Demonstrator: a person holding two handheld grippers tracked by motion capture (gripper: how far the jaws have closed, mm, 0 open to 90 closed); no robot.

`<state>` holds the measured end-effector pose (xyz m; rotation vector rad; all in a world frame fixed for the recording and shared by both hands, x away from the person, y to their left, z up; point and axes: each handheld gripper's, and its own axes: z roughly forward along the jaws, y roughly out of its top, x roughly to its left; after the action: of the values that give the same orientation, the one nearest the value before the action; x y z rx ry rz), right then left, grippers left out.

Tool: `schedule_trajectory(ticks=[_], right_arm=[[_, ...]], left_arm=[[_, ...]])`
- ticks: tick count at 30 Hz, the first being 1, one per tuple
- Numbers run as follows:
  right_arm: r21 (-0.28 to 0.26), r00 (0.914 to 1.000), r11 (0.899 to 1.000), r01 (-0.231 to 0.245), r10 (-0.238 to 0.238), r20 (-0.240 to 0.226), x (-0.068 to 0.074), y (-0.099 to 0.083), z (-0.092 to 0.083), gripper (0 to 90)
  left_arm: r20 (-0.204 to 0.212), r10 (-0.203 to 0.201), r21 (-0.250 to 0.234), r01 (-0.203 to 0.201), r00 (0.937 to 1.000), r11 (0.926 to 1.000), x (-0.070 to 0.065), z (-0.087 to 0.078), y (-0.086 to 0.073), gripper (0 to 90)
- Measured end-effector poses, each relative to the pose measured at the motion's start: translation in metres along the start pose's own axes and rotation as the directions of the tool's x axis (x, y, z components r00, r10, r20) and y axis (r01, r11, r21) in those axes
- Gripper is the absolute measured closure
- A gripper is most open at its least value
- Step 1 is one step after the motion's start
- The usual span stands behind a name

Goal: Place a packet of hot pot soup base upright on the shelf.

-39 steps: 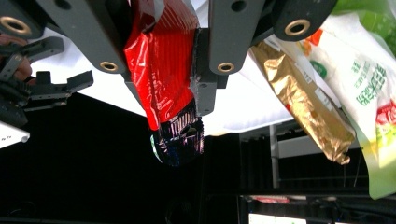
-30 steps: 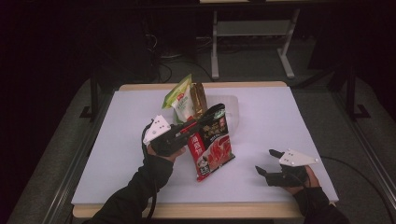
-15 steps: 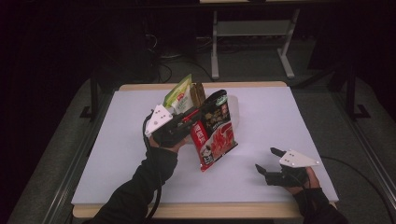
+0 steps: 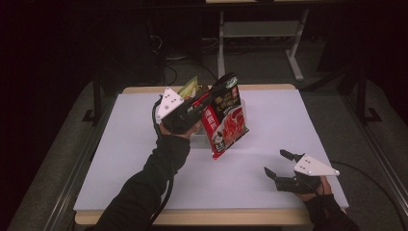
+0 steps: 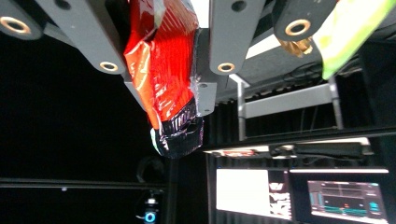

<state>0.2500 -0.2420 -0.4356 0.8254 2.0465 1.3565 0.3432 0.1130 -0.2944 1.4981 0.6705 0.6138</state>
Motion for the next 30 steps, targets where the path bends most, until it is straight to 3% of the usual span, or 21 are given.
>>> schedule_trajectory(ticks=[8,13,18,23,27,30], right_arm=[[0.012,1.0000,1.000,-0.008,0.008,0.005,-0.002,-0.001,0.001,19.0],[0.020,0.9999,1.000,-0.011,0.011,0.003,-0.003,-0.003,0.002,19.2],[0.026,1.0000,1.000,-0.010,0.010,0.000,-0.002,-0.003,0.003,20.5],[0.039,0.9999,0.999,-0.004,0.005,-0.015,0.001,-0.003,0.007,21.5],[0.045,0.9998,0.999,0.002,-0.001,-0.022,0.002,-0.004,0.008,21.5],[0.048,0.9997,0.999,-0.001,0.002,-0.023,0.001,-0.005,0.008,21.5]], left_arm=[[-0.066,0.005,0.010,-0.004,0.9978,0.9999,0.009,0.022,0.006,74.9],[-0.117,0.013,0.026,-0.010,0.9930,0.9996,0.012,0.039,0.006,74.9],[-0.179,0.061,0.059,-0.051,0.9820,0.9969,0.013,0.058,0.002,74.9],[-0.214,0.046,0.057,-0.034,0.9758,0.9978,0.016,0.079,-0.003,74.9],[-0.251,0.076,0.068,-0.061,0.9648,0.9958,0.013,0.096,-0.008,74.8],[-0.268,0.070,0.074,-0.052,0.9610,0.9959,0.011,0.105,-0.016,74.2]])
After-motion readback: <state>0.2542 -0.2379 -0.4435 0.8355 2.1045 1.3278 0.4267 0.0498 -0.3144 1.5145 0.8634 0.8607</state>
